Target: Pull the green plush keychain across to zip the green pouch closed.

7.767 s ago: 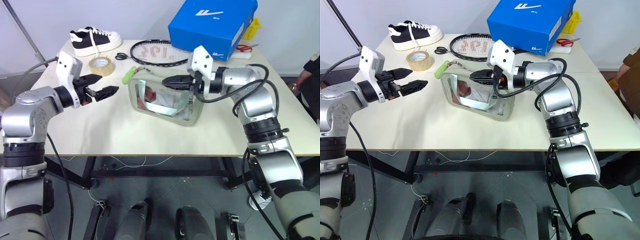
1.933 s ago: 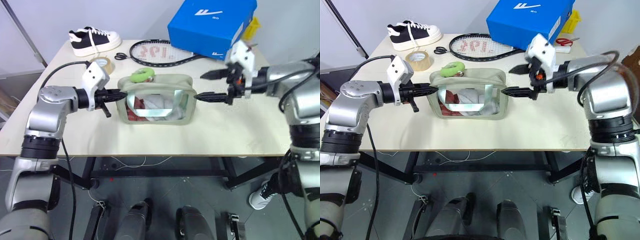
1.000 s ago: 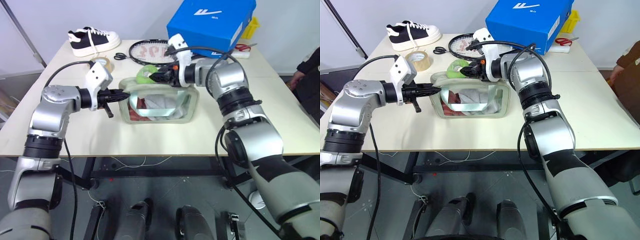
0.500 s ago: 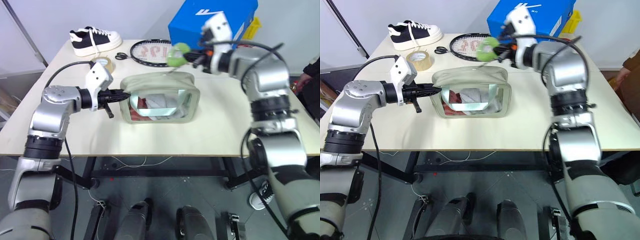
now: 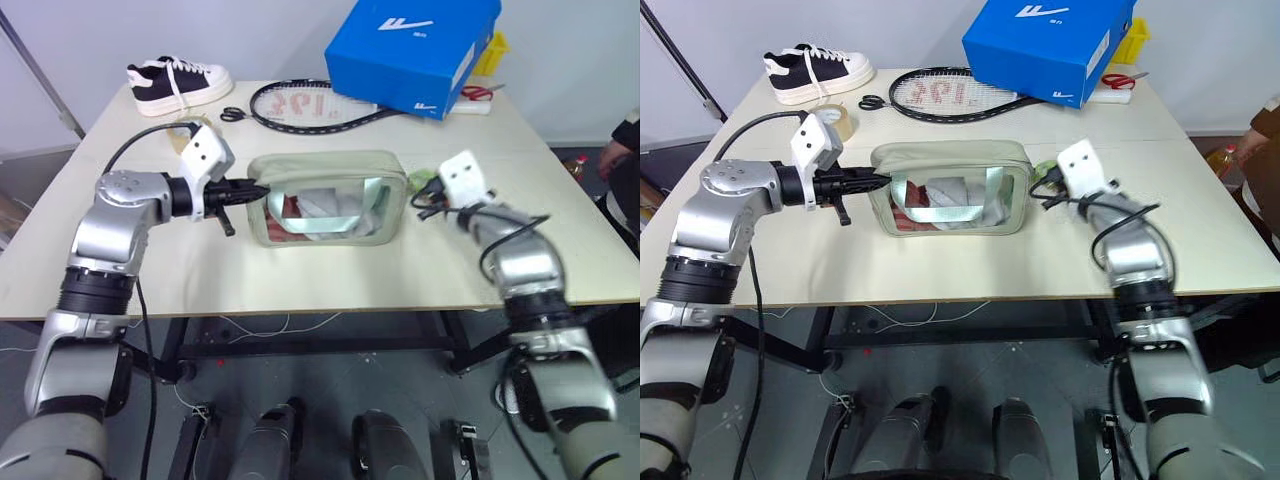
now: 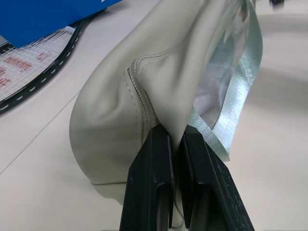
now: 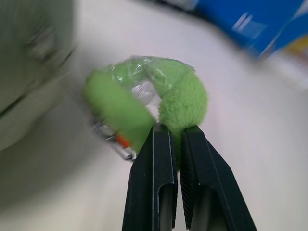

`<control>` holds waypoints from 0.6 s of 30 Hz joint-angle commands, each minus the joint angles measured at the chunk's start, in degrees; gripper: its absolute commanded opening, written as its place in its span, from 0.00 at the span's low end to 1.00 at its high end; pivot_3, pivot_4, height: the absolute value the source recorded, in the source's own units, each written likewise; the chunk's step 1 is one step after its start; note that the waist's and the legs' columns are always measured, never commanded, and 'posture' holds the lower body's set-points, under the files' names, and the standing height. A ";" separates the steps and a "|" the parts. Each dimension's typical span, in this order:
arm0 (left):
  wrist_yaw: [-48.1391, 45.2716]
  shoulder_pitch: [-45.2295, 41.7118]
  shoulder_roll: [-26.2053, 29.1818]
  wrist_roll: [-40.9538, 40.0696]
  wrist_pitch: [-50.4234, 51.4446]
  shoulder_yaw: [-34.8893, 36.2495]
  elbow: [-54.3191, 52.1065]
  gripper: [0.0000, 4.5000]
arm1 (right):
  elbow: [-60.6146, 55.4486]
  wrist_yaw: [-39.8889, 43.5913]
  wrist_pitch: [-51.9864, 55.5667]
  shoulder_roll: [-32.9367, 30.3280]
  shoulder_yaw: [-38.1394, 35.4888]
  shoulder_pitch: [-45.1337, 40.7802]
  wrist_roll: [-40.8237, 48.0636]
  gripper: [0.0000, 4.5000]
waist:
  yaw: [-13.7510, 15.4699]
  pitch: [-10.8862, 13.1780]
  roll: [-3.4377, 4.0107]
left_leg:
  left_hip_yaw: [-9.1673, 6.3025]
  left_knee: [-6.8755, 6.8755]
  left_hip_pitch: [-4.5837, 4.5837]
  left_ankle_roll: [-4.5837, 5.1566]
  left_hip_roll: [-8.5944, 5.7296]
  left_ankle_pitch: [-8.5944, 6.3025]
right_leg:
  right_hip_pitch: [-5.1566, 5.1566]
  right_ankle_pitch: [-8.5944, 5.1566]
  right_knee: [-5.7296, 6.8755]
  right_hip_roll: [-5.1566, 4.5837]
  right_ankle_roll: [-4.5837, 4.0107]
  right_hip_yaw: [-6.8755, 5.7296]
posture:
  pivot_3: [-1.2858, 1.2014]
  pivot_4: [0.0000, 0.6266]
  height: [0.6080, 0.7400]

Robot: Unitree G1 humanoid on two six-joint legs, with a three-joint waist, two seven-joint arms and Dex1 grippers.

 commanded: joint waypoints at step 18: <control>-3.49 -5.42 1.54 -4.39 4.14 4.45 3.98 0.49 | -20.17 25.10 16.53 -20.14 -5.91 -0.65 18.60 0.70 | 1.08 0.06 0.09 | 0.06 0.10 -0.07 0.13 0.02 -0.09 | -0.03 0.00 -0.08 0.08 0.03 0.00 | 0.52 0.24 1.00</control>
